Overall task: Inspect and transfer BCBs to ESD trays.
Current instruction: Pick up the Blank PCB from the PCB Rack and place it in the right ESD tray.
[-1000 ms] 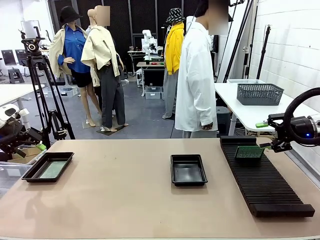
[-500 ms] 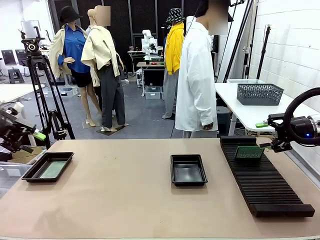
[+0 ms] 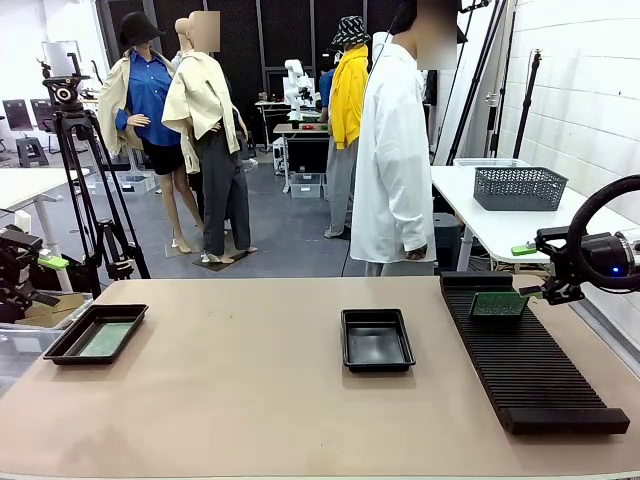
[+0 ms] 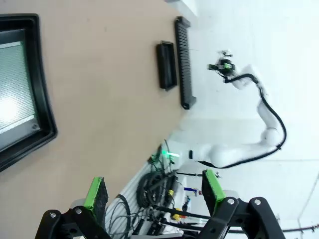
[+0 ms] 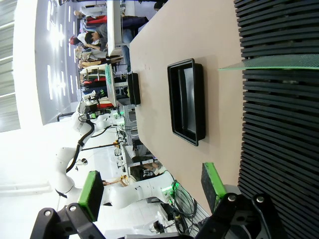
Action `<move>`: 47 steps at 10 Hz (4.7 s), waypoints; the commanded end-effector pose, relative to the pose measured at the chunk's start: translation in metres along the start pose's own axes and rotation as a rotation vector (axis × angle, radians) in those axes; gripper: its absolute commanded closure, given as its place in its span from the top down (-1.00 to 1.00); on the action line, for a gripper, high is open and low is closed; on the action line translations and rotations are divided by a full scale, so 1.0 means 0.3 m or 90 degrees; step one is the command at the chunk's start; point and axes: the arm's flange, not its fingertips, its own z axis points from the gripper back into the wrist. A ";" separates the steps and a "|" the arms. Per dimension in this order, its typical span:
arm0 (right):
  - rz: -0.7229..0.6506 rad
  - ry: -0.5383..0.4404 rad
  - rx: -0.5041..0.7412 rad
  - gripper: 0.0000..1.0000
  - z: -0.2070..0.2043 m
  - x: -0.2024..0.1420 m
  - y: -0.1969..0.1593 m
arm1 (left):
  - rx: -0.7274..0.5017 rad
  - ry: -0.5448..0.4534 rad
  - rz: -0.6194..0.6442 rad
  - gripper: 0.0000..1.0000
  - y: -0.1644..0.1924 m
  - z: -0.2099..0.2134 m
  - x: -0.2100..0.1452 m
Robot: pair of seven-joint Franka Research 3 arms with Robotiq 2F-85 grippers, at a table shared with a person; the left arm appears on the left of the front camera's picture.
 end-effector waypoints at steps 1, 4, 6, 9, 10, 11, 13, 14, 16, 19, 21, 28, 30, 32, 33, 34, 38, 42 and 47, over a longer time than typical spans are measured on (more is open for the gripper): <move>-0.003 -0.005 -0.006 1.00 -0.007 -0.010 0.002 | -0.079 0.024 -0.035 1.00 0.033 0.039 -0.003; -0.003 -0.005 -0.006 1.00 -0.007 -0.010 0.002 | -0.153 -0.016 -0.082 1.00 0.069 0.016 -0.061; -0.003 -0.005 -0.006 1.00 -0.007 -0.010 0.002 | -0.171 -0.019 -0.088 1.00 0.075 -0.002 -0.076; -0.003 -0.005 -0.006 1.00 -0.007 -0.010 0.002 | -0.138 -0.009 -0.065 1.00 0.070 0.012 -0.058; -0.003 -0.005 -0.006 1.00 -0.007 -0.010 0.002 | -0.138 -0.009 -0.065 1.00 0.070 0.012 -0.058; -0.003 -0.005 -0.006 1.00 -0.007 -0.010 0.002 | -0.138 -0.009 -0.065 1.00 0.070 0.012 -0.058; 0.000 0.000 0.000 1.00 0.000 0.000 0.000 | -0.138 -0.009 -0.065 1.00 0.070 0.012 -0.058; 0.041 -0.004 -0.068 1.00 -0.028 0.027 0.035 | -0.138 -0.009 -0.065 1.00 0.070 0.012 -0.058; 0.120 0.009 -0.141 1.00 -0.064 0.102 0.111 | -0.138 -0.009 -0.065 1.00 0.070 0.012 -0.058; 0.217 0.094 -0.237 1.00 -0.112 0.185 0.261 | -0.138 -0.009 -0.065 1.00 0.070 0.012 -0.058; 0.298 0.201 -0.333 1.00 -0.161 0.245 0.337 | -0.138 -0.009 -0.065 1.00 0.070 0.012 -0.058; 0.800 0.520 -0.465 1.00 -0.280 0.325 0.398 | -0.138 -0.009 -0.065 1.00 0.070 0.012 -0.058; 0.830 0.605 -0.456 1.00 -0.295 0.332 0.365 | -0.138 -0.009 -0.065 1.00 0.070 0.012 -0.058; 0.891 0.627 -0.493 1.00 -0.310 0.304 0.336 | -0.138 -0.009 -0.065 1.00 0.070 0.012 -0.058; 0.925 0.633 -0.511 1.00 -0.308 0.284 0.311 | -0.138 -0.009 -0.065 1.00 0.070 0.012 -0.058; 0.931 0.637 -0.538 1.00 -0.308 0.275 0.302 | -0.138 -0.009 -0.065 1.00 0.070 0.012 -0.058; 0.948 0.611 -0.562 1.00 -0.339 0.280 0.268 | -0.138 -0.009 -0.065 1.00 0.070 0.012 -0.058; 0.939 0.622 -0.570 1.00 -0.377 0.292 0.203 | -0.138 -0.009 -0.065 1.00 0.070 0.012 -0.058; 0.949 0.657 -0.551 1.00 -0.397 0.346 0.096 | -0.138 -0.009 -0.065 1.00 0.070 0.012 -0.058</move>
